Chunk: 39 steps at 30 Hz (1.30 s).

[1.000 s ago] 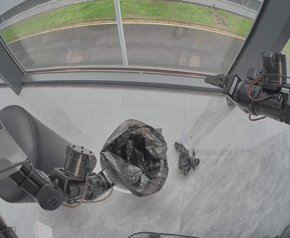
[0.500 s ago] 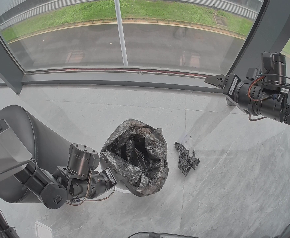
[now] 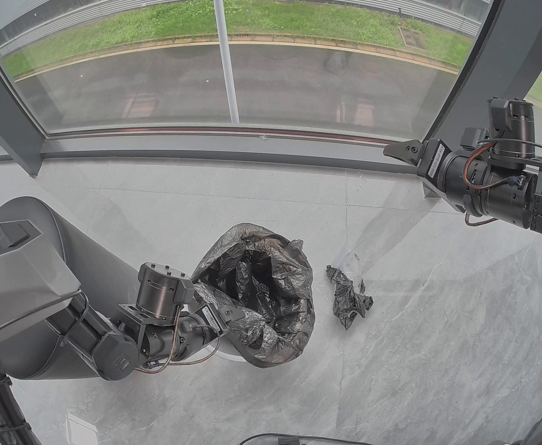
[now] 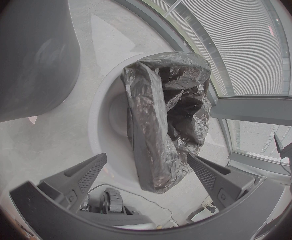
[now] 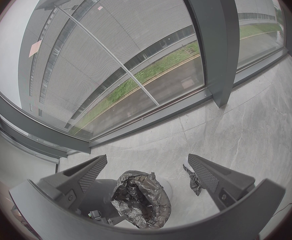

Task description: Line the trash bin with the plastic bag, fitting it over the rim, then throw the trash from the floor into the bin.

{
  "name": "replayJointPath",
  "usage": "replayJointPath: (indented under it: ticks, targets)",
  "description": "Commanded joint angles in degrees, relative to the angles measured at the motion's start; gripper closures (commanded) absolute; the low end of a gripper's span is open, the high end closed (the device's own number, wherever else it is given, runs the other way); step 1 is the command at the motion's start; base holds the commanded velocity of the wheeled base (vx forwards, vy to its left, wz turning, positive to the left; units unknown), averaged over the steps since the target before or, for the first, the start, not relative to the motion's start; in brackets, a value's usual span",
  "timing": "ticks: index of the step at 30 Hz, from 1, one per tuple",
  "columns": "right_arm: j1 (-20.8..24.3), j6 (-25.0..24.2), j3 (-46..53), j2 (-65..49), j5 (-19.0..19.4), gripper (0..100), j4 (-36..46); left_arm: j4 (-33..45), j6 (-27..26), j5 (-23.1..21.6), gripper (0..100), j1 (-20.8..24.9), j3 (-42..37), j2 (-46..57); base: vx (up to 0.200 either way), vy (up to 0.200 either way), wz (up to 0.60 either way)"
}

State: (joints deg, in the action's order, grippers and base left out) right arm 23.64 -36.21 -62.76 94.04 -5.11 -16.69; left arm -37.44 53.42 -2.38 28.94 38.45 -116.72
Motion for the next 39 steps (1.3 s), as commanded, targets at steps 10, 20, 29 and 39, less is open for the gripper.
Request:
replayJointPath:
  ticks: [10,20,29,39]
  targets:
    - [0.0,0.0,-0.1,0.5,0.0,0,-0.1,-4.4,-0.3,-0.1,0,-0.9,1.7,-5.3,0.0,0.0,0.0]
    - [-0.1,0.0,-0.1,0.5,-0.1,0,-0.1,-4.5,-0.4,-0.2,100,-1.2,2.0,-5.4,0.0,0.0,0.0]
    - [-0.1,0.0,-0.1,0.4,-0.1,0,-0.1,-4.4,-0.2,-0.1,100,-0.3,-0.7,-1.0,0.0,0.0,0.0]
    - [-0.3,0.0,-0.1,0.4,-0.1,0,-0.1,-3.9,-2.0,0.1,100,1.1,-9.9,4.7,0.0,0.0,0.0]
